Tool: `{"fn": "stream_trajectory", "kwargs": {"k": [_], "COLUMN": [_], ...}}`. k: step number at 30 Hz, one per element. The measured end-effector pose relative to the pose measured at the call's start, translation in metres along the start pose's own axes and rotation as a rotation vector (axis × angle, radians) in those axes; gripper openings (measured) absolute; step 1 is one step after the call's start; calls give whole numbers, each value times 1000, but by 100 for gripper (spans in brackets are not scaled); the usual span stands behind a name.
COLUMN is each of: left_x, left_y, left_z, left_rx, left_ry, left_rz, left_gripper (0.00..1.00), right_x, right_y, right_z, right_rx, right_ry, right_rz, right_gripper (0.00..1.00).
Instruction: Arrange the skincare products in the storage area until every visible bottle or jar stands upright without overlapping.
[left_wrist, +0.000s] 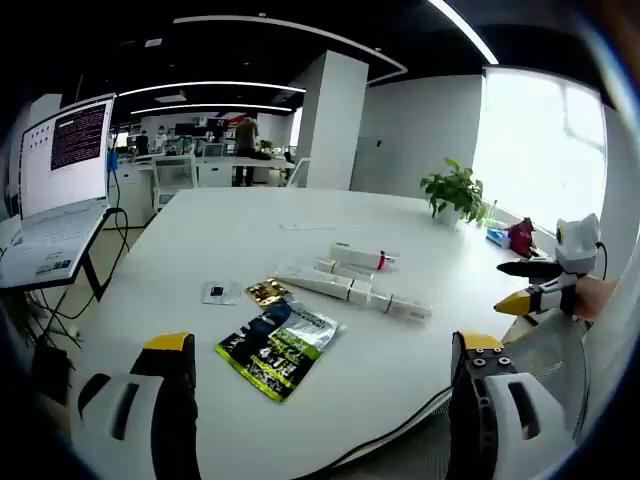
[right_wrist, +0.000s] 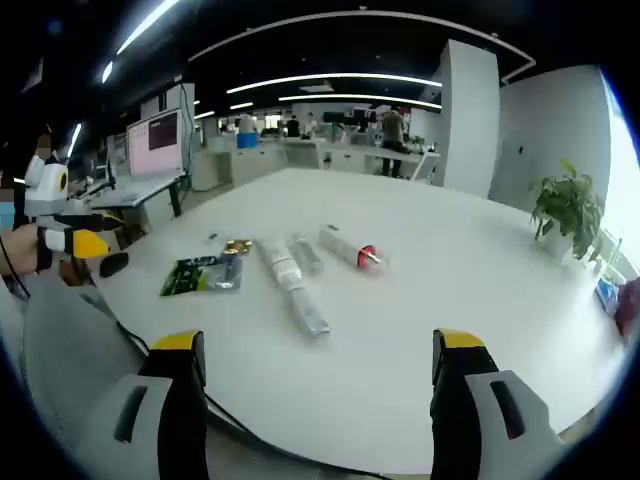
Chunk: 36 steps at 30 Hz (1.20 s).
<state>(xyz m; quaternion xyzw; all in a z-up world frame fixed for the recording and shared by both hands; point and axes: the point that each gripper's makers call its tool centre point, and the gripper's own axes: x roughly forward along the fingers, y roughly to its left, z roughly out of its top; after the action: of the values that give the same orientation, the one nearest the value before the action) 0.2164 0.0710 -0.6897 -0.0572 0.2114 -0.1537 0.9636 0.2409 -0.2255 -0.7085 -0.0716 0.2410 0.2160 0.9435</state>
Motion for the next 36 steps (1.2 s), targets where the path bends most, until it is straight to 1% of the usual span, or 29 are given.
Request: {"fn": "stream_trajectory", "kwargs": {"k": [4, 6, 10, 16, 21, 36], "left_x": [0, 0, -1, 0, 0, -1], "left_y": [0, 0, 4, 1, 2, 3], "left_z": [-1, -1, 0, -2, -2, 0], "left_rx": [10, 13, 3, 12, 6, -3], "left_ry": [9, 6, 1, 13, 12, 2], "left_rz": [2, 5, 11, 10, 8, 16], "left_gripper": [99, 99, 99, 99, 99, 99], "right_x": [0, 0, 1, 2, 1, 2], "right_y": [-1, 0, 2, 2, 4, 6], "right_z": [-3, -3, -4, -5, -6, -8], "right_rx": [28, 36, 27, 16, 19, 20], "right_ry": [16, 12, 17, 16, 22, 38], "right_rz": [1, 9, 18, 21, 21, 37], "right_gripper": [93, 92, 91, 90, 92, 90]}}
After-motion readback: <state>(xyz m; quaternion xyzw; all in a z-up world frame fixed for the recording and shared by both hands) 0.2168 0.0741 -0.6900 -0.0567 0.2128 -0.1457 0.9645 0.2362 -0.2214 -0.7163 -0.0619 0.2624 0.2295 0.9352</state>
